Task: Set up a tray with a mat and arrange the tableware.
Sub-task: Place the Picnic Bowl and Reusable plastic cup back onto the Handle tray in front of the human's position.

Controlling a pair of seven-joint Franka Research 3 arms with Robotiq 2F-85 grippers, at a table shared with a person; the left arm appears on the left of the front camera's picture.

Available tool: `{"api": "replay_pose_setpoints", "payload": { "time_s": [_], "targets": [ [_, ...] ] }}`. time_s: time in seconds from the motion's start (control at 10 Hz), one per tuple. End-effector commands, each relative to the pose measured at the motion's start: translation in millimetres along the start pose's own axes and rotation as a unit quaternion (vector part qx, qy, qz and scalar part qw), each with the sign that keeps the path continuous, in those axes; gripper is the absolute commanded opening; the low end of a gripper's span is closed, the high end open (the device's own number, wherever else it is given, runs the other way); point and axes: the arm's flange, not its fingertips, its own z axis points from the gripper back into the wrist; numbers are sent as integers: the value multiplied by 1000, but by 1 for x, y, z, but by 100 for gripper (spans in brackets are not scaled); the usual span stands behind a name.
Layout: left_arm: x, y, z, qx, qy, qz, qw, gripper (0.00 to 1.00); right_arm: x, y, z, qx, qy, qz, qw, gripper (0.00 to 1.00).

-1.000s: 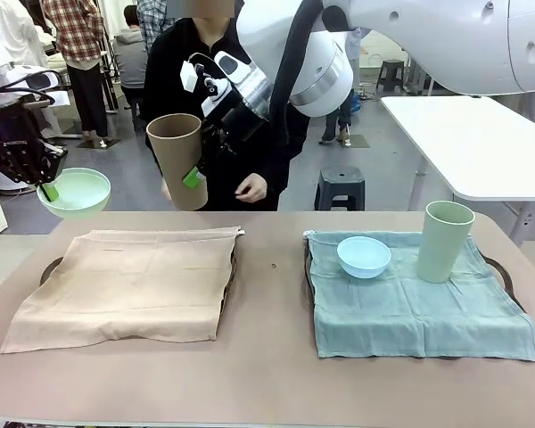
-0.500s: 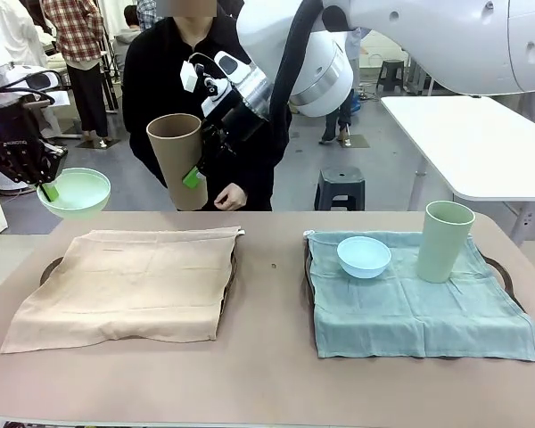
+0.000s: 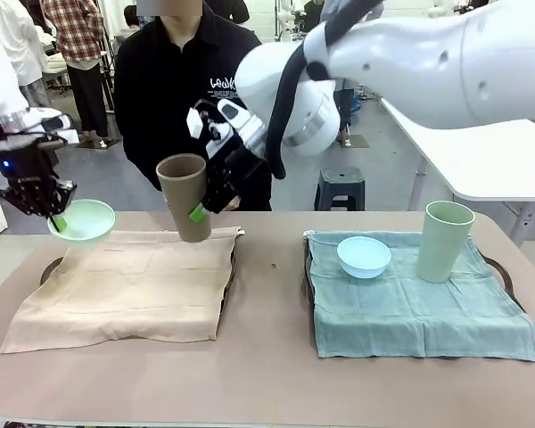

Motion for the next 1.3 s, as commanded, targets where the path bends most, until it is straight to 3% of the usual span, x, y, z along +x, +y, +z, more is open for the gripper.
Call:
{"api": "replay_pose_setpoints", "payload": {
  "time_s": [0.0,0.1,0.2,0.4,0.6,1.2],
  "targets": [
    [8,6,-19,-28,9,3,1000,5,-13,-7,-21,16,-37,-4,999,82],
    [10,9,-21,-36,25,19,999,5,-11,-5,-20,36,-56,-24,997,82],
    [3,3,-17,-8,9,7,1000,5,-15,-2,-18,13,-6,-6,1000,82],
    [6,5,-32,-18,22,17,999,5,-15,-2,-18,13,-6,-6,1000,82],
    [14,7,-50,-30,36,18,999,5,-33,-11,-42,36,-28,-13,999,82],
    [21,-9,-92,-49,63,-5,997,5,-62,-34,-82,53,-26,-14,998,82]
  ]
}}
